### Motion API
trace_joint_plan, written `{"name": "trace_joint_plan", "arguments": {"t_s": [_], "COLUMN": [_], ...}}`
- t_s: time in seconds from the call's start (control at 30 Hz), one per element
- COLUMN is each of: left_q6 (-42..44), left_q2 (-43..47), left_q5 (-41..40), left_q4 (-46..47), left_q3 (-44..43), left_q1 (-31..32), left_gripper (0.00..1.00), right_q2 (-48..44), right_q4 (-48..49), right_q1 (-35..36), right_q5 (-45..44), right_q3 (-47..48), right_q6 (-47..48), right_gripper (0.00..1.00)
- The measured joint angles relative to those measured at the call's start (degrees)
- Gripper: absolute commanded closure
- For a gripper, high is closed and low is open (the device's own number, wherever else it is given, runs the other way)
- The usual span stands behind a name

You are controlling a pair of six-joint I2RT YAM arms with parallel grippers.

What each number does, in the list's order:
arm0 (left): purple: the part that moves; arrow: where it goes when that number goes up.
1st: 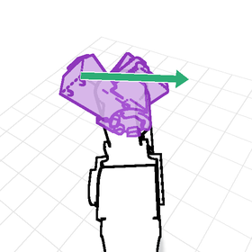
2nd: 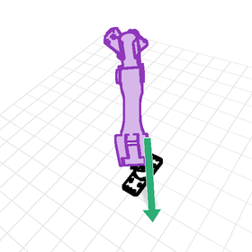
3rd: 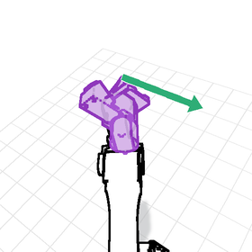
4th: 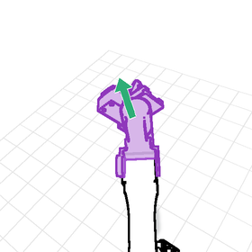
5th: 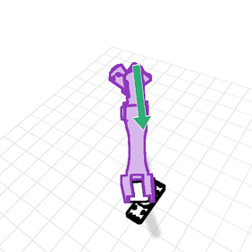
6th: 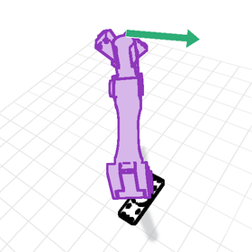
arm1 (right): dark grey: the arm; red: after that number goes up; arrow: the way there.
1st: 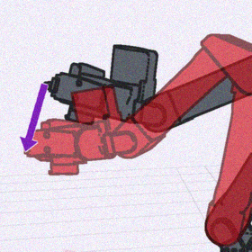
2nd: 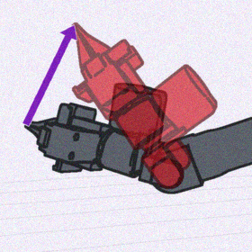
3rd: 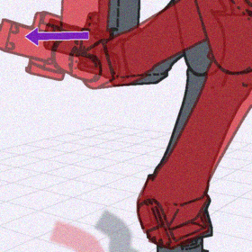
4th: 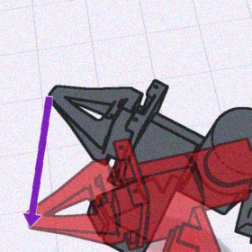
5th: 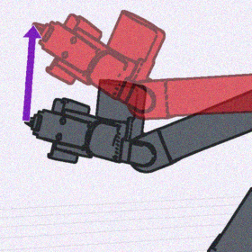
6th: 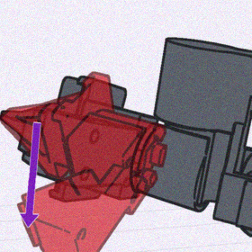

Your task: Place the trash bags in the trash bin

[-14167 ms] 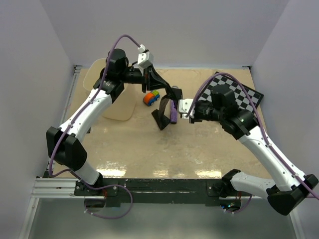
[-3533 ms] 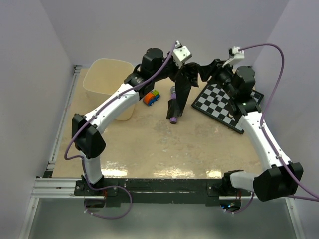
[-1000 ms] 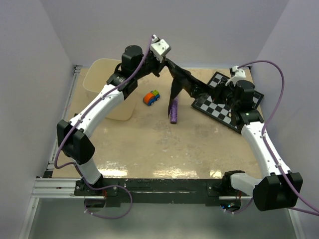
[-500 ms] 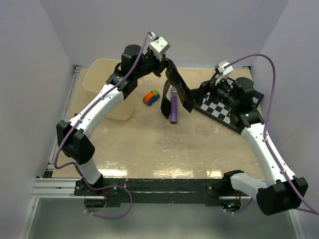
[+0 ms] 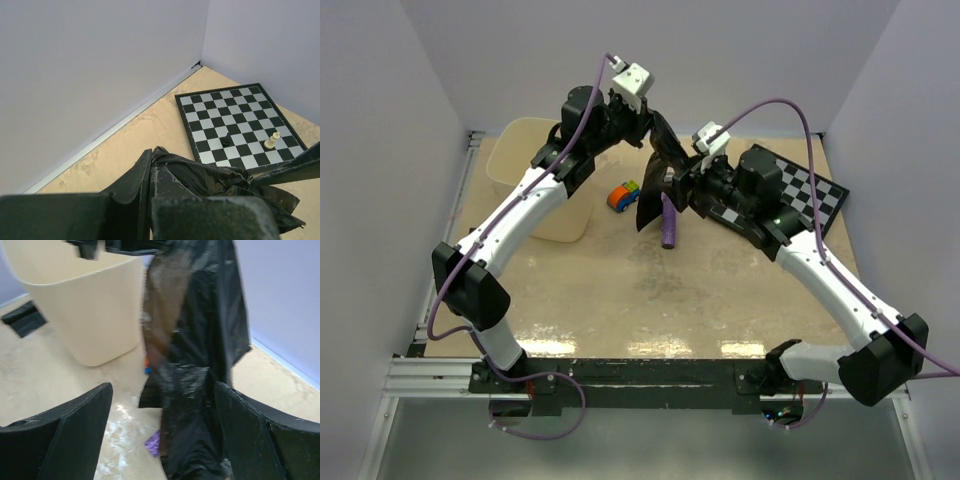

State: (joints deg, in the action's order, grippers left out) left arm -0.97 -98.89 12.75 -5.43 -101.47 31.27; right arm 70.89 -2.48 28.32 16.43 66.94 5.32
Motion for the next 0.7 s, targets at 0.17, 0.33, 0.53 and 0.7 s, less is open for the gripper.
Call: {"name": "trace_joint_plan", "arguments": {"t_s": [0.17,0.33,0.53,0.7], "left_q6": [0.09,0.11,0.09,0.09], "left_q2": [0.00,0.00,0.00,0.00], "left_q5": [-0.57,-0.59,-0.59,-0.44], "left_q4": [0.00,0.00,0.00,0.00], "left_q3": [0.00,0.00,0.00,0.00], "left_q1": [0.00,0.00,0.00,0.00], "left_gripper": [1.00,1.00,1.00,1.00], "right_q2": [1.81,1.79,1.81,1.88], "right_q4": [0.76,2.23,2.93,3.45], "right_q1": [0.15,0.13,0.13,0.13], "right_q5": [-7.32,-11.06,-12.85,-12.87], "right_q3": [0.63,0.87,0.87,0.87], "right_q6": [1.07,1.27,1.86,2.71], "right_gripper": [0.30,0.43,0.59,0.67]}}
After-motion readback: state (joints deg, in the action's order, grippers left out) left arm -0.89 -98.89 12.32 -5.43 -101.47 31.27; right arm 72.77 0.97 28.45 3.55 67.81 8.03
